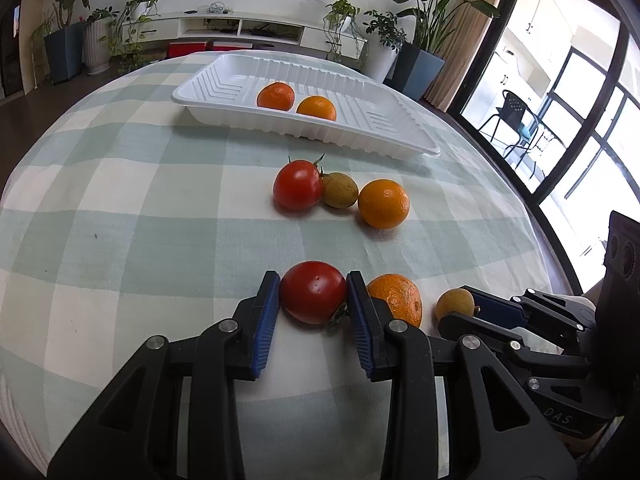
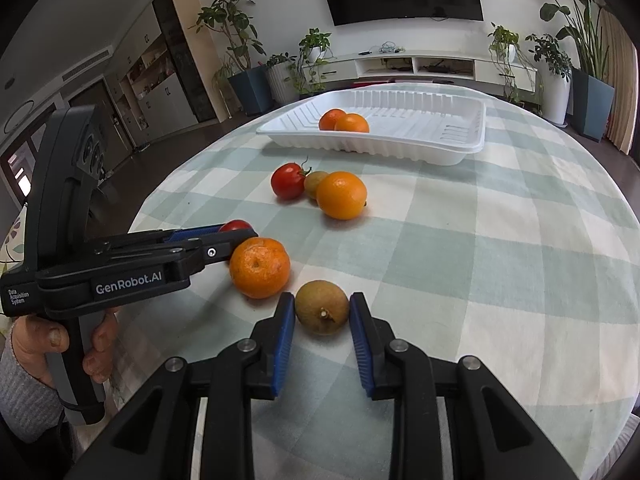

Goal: Organize fruits
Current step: 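Close the left tool on the red tomato while the right tool closes on the kiwi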

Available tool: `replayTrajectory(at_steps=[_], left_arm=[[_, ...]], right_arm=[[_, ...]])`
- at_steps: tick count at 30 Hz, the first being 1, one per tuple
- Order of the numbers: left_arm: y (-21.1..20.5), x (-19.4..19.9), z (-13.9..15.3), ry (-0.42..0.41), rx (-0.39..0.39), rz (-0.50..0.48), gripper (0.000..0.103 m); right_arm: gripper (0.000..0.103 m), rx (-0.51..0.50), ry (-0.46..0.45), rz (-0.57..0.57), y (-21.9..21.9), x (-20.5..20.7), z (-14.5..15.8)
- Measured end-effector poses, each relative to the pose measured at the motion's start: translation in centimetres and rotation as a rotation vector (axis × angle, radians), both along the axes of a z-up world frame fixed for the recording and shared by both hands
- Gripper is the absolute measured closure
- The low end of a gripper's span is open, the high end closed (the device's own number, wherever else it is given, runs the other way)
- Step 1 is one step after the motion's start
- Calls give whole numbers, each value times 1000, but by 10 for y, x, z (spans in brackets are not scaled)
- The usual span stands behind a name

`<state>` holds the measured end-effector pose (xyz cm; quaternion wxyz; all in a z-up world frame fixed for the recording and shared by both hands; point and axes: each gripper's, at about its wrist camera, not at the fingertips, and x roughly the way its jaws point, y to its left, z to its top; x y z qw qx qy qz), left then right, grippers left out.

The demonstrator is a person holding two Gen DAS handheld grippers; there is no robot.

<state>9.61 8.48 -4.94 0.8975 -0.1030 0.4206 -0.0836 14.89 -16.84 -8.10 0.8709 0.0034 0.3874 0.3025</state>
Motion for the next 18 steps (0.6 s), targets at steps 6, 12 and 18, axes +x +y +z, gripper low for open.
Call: replayTrajectory(at_steps=[6, 12, 18], left_arm=[[1, 0, 0, 0, -4, 2, 71], [1, -1, 3, -8, -5, 5, 71], [2, -3, 6, -18, -1, 4, 71]], right_arm=[[72, 27, 7, -8, -4, 1, 2], [72, 61, 20, -10, -8, 3, 3], [72, 85, 27, -15, -11, 5, 3]])
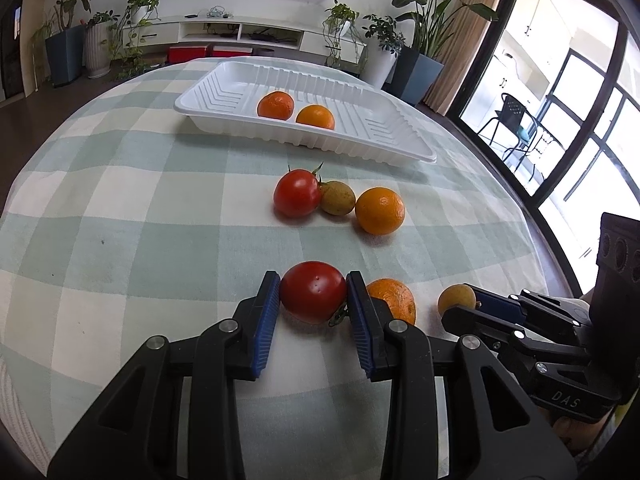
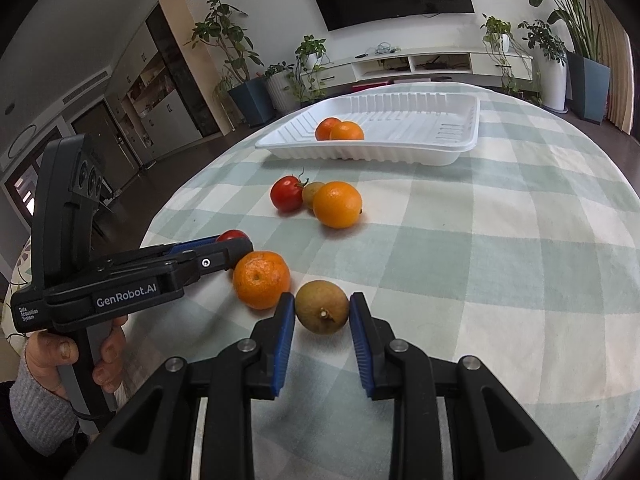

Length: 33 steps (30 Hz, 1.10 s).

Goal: Organize fruits
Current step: 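Close the left tool on the red tomato while the right tool closes on the kiwi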

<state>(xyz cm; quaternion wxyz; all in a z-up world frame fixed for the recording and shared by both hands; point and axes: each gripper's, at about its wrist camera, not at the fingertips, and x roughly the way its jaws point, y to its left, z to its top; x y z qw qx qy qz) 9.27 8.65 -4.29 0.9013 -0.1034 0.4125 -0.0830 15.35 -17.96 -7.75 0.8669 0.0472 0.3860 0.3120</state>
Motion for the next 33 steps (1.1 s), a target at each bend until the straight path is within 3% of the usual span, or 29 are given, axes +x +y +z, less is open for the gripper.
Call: replayTrajectory(at_steps=[33], left_arm=[[2, 6, 9, -11, -9, -3, 71]], right_arm=[[72, 135, 50, -32, -21, 18, 7]])
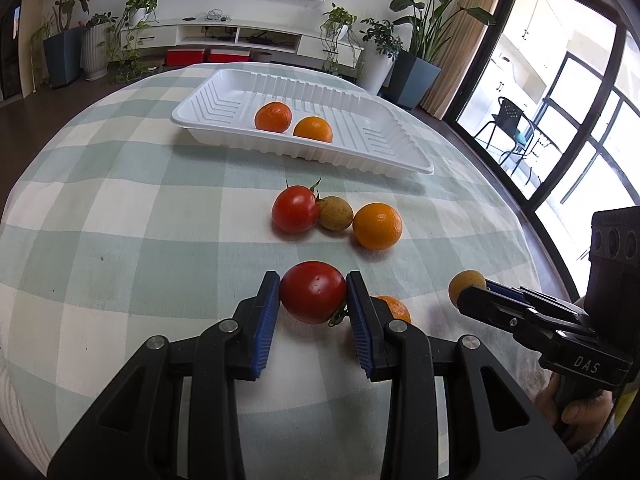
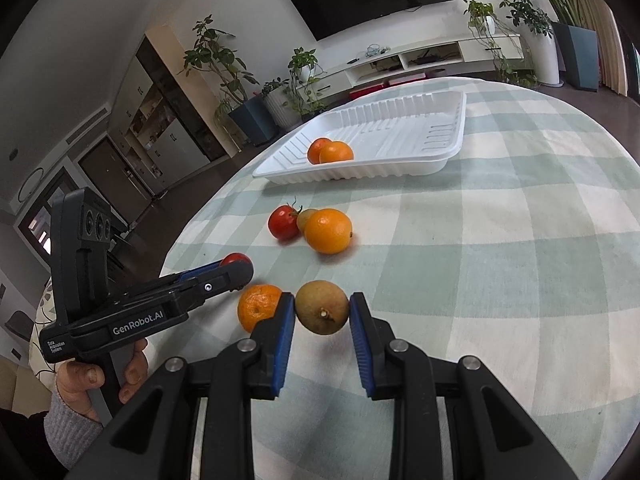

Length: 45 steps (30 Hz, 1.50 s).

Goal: Organize fruits
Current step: 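Close the left tool on the red tomato while the right tool closes on the kiwi, then lift the held tomato and kiwi and carry both over the white tray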

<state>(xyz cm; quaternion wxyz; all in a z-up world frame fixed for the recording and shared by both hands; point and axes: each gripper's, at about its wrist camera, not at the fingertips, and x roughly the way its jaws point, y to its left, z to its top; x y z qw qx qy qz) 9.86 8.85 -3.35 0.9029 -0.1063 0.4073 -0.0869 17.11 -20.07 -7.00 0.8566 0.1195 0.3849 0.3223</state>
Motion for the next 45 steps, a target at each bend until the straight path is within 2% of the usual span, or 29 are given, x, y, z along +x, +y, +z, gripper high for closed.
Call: replayTrajectory(at_steps=[20, 45], left_arm=[[5, 18, 5, -1, -19, -1, 71], [15, 58, 13, 5, -59, -2, 71]], right_arm=[[72, 68, 3, -23, -9, 38, 15], [72, 92, 13, -28, -7, 74, 19]])
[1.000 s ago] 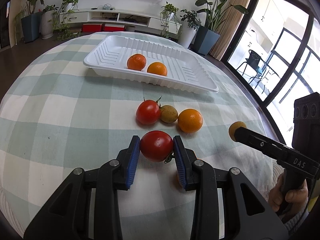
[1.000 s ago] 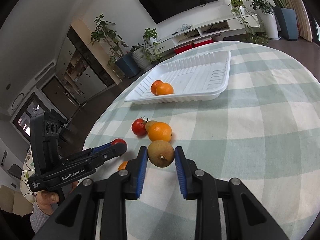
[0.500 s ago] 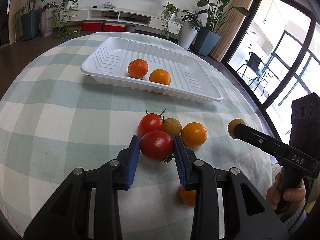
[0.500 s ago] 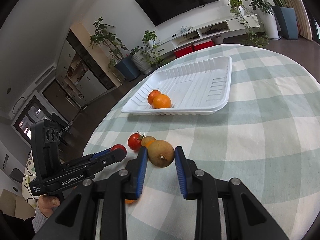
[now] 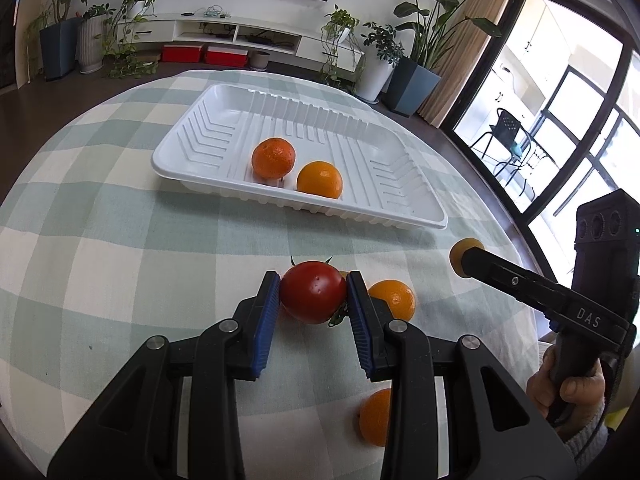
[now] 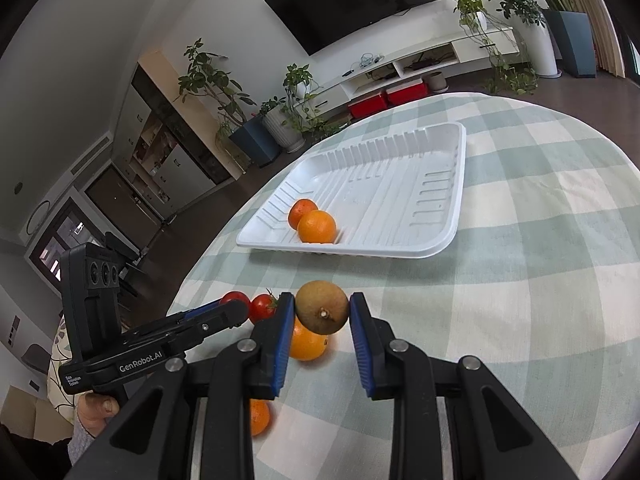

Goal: Organize fruits
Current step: 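Lift the held tomato and kiwi and carry both over the white tray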

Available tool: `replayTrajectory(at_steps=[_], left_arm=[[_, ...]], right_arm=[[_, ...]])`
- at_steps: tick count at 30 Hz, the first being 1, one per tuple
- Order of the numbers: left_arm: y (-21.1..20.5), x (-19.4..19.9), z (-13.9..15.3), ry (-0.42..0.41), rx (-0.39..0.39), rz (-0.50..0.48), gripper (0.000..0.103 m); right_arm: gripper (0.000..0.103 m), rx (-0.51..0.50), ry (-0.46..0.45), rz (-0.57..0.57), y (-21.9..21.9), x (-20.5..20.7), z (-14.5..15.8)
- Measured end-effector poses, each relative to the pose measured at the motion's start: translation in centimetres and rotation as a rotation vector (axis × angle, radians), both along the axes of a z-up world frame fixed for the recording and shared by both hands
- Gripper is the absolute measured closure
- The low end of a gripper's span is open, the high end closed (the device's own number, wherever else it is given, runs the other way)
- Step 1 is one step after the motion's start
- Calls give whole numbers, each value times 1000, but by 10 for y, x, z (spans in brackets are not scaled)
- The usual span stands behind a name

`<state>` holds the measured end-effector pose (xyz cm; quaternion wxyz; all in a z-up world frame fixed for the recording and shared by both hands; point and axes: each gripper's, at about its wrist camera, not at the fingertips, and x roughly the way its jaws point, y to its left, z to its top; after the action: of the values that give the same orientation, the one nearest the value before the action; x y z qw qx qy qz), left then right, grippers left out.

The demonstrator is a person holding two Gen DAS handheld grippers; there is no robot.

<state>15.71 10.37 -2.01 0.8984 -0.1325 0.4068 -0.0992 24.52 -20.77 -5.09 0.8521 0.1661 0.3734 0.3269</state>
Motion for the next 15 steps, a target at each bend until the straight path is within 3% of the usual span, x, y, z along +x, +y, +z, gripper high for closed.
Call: replayTrajectory(at_steps=[15], left_arm=[[4, 16, 2, 4, -6, 4, 71]], right_arm=[[72, 9, -2, -4, -1, 15, 3]])
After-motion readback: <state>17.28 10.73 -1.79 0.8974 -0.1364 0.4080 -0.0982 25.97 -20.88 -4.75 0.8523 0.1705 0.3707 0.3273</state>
